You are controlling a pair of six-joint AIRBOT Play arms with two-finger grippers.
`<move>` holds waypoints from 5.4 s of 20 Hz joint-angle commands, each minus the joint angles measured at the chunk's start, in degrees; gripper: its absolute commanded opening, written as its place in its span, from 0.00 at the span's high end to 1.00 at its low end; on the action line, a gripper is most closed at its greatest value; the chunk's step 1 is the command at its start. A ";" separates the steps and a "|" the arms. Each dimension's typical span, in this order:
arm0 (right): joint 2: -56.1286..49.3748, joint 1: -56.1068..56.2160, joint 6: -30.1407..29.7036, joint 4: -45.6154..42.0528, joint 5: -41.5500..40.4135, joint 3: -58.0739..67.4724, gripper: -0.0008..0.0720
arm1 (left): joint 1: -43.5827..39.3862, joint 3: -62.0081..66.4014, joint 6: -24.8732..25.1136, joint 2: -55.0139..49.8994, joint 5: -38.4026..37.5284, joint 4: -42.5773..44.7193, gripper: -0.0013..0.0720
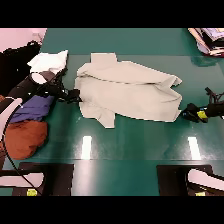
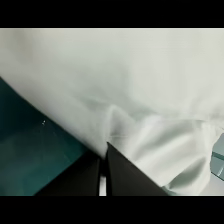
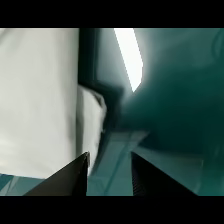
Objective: Fold the shirts.
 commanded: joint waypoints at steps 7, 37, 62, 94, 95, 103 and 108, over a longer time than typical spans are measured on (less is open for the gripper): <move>-1.09 2.43 0.02 -0.26 -6.73 1.29 0.88 | 0.00 0.24 0.02 0.04 -0.20 -0.02 0.95; 21.05 2.32 4.22 -13.84 17.05 71.58 0.97 | 3.32 49.96 -7.50 36.17 -5.03 5.90 0.95; -15.87 12.83 4.11 -14.47 7.61 43.23 0.97 | 6.25 30.34 1.81 -9.27 -11.65 12.74 0.95; 14.05 7.32 3.65 -9.27 9.11 7.78 0.37 | 8.26 -38.53 -4.00 29.03 -7.87 -1.51 0.31; 14.05 7.32 3.65 -9.29 9.35 7.78 0.37 | 8.26 -38.86 -3.98 29.03 -6.93 -2.01 0.31; 14.05 6.38 2.54 -9.81 13.18 7.56 0.37 | 0.24 -37.70 -5.97 29.03 0.72 -3.48 0.95; 17.14 -3.41 1.51 -9.77 15.80 -2.73 0.37 | 0.24 -30.80 -4.83 29.05 -5.64 -3.41 0.95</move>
